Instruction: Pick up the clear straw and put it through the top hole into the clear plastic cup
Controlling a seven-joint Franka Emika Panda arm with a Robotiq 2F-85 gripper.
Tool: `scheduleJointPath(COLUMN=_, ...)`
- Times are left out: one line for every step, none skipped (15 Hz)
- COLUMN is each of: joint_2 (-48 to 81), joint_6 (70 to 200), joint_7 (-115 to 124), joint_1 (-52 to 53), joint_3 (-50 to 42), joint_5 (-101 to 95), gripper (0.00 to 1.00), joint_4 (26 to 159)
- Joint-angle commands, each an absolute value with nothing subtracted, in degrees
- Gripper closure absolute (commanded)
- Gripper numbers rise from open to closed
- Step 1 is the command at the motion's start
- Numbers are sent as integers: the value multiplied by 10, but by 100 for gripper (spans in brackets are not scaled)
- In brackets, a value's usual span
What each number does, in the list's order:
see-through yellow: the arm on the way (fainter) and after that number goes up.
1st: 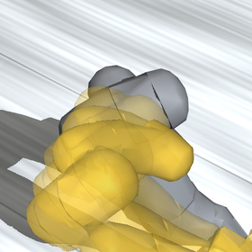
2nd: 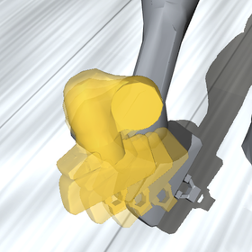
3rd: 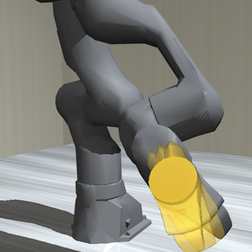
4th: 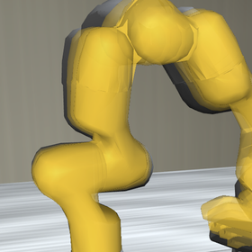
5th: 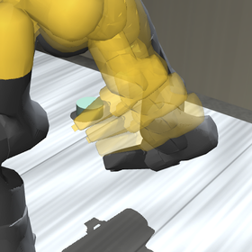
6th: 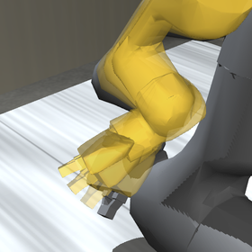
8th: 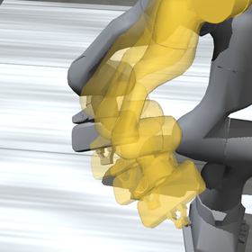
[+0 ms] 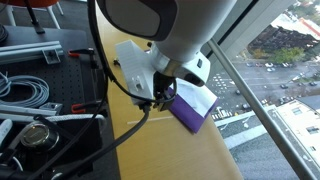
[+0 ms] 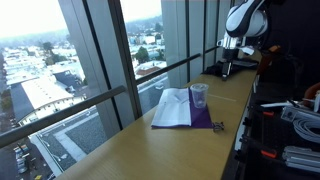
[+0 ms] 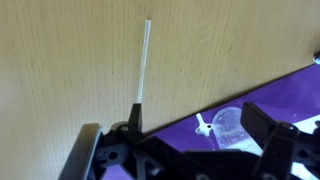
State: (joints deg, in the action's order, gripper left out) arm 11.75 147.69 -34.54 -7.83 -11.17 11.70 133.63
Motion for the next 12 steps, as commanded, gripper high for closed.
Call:
scheduleJointPath(joint_2=196, joint_6=1523, joint_7=-342, joint_1=-116, joint_3=-78, joint_5=114, gripper=0, joint_4=1289)
scheduleJointPath(joint_2=217, joint_6=1535, joint_7=-338, joint_1=-124, joint_3=-71, joint_5=112, gripper=0, joint_4=1279)
scheduleJointPath(joint_2=235, joint_6=1546, joint_7=-332, joint_1=-132, joint_3=-64, joint_5=107, gripper=0, joint_4=1271)
scheduleJointPath(joint_2=253, joint_6=1556, joint_7=-327, joint_1=-139, joint_3=-58, joint_5=102, gripper=0, joint_4=1263)
scheduleJointPath(joint_2=270, joint_6=1565, joint_7=-321, joint_1=-145, joint_3=-53, joint_5=98, gripper=0, joint_4=1255)
scheduleJointPath(joint_2=287, joint_6=1573, joint_7=-314, joint_1=-151, joint_3=-49, joint_5=92, gripper=0, joint_4=1246)
scheduleJointPath(joint_2=302, joint_6=1578, joint_7=-308, joint_1=-156, joint_3=-46, joint_5=87, gripper=0, joint_4=1238)
scheduleJointPath(joint_2=316, joint_6=1585, joint_7=-300, joint_1=-161, joint_3=-43, joint_5=79, gripper=0, joint_4=1230)
scheduleJointPath(joint_2=328, joint_6=1587, joint_7=-293, joint_1=-165, joint_3=-40, joint_5=73, gripper=0, joint_4=1223)
scheduleJointPath(joint_2=336, joint_6=1588, joint_7=-284, joint_1=-167, joint_3=-39, joint_5=64, gripper=0, joint_4=1217)
scheduleJointPath(joint_2=345, joint_6=1587, joint_7=-275, joint_1=-169, joint_3=-38, joint_5=55, gripper=0, joint_4=1210)
scheduleJointPath(joint_2=352, joint_6=1586, joint_7=-267, joint_1=-171, joint_3=-37, joint_5=49, gripper=0, joint_4=1203)
